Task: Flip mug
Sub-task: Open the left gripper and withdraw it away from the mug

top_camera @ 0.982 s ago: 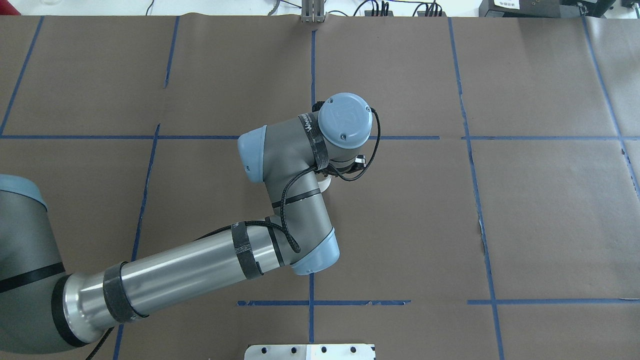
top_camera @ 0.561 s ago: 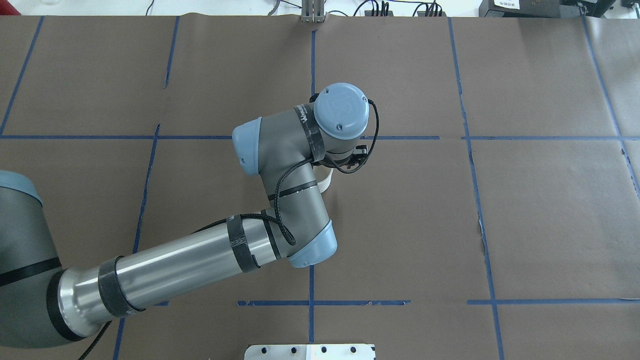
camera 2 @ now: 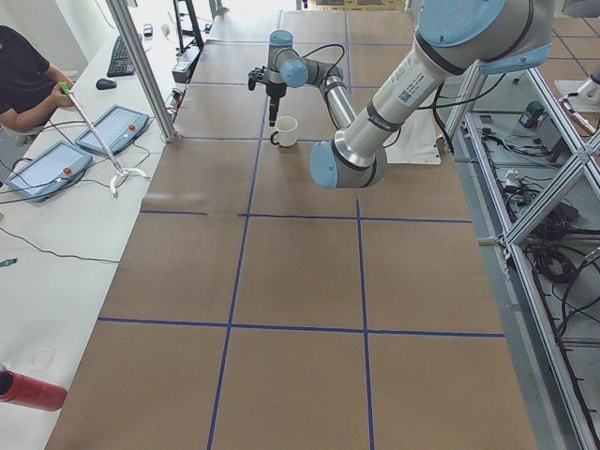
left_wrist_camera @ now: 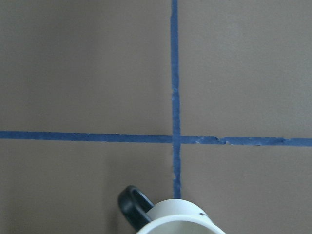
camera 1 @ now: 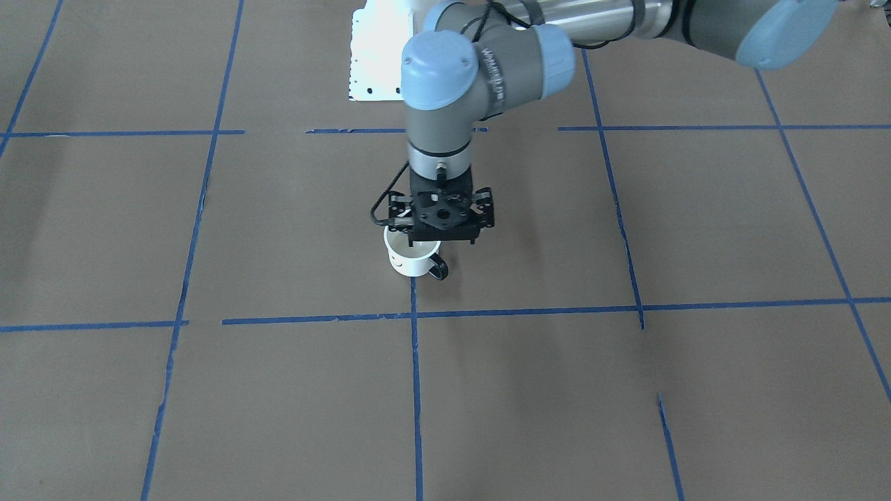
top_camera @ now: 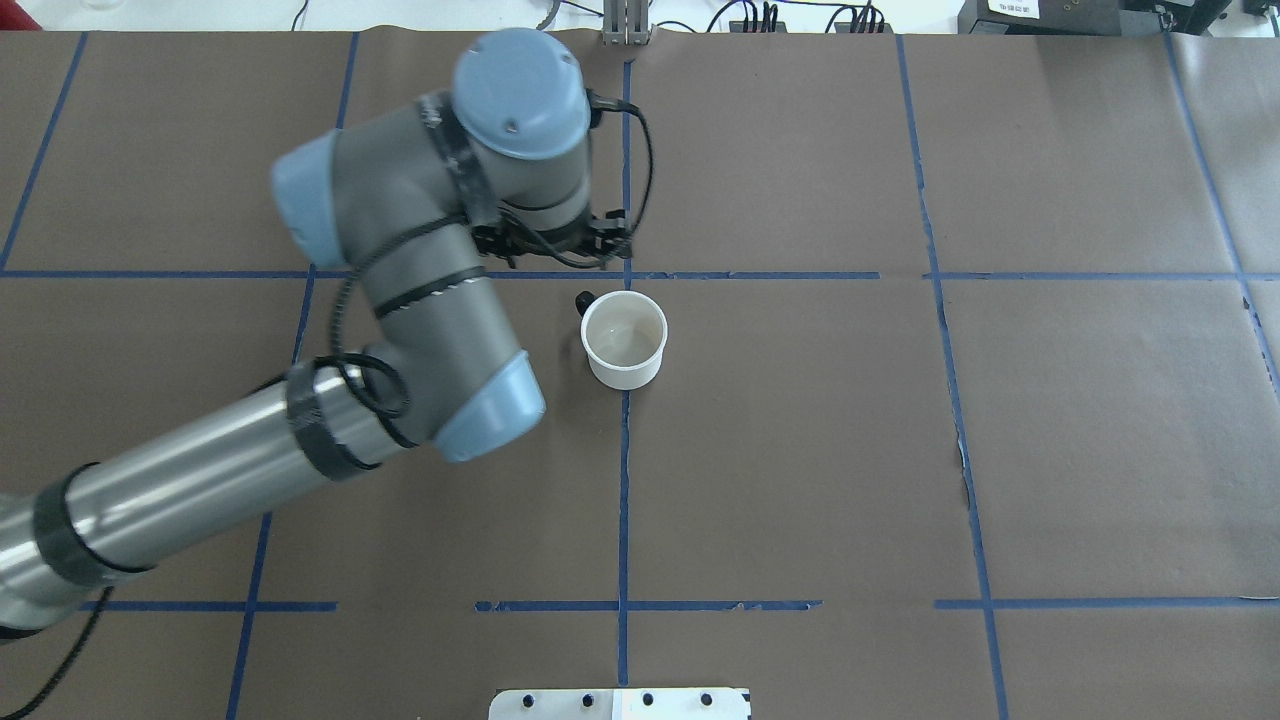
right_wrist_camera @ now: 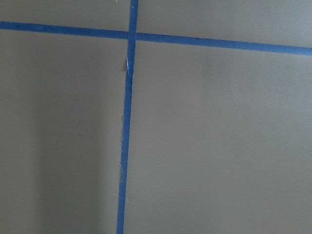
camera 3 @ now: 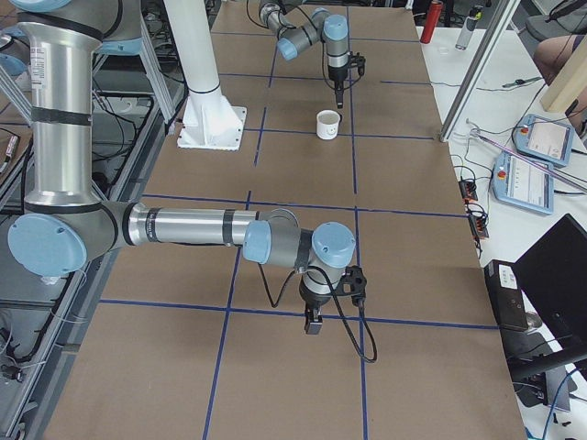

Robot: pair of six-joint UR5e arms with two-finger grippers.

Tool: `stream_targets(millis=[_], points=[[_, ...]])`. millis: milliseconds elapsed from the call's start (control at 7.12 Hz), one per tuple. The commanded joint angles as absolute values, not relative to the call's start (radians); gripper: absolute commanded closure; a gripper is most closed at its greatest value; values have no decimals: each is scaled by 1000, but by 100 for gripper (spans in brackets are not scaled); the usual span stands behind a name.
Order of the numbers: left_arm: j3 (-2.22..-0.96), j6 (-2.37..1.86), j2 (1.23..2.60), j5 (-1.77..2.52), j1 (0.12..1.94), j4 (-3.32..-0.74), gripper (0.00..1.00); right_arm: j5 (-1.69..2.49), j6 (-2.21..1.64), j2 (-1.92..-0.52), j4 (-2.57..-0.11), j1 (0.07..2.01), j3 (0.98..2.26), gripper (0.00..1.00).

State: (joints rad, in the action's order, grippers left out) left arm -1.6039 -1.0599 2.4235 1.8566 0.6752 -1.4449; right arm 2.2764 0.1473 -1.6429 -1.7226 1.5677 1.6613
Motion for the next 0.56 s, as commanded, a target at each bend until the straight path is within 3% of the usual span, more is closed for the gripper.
stream_targets(millis=[0,421], points=[[-1832,-875,2204,1926,829,-1422,0,2276,147,-1643,-1723,1568,1661,0],[-1913,-634,1987,1985,963,-1453,0,2276,147,-1643,-1723,1568,1661,0]])
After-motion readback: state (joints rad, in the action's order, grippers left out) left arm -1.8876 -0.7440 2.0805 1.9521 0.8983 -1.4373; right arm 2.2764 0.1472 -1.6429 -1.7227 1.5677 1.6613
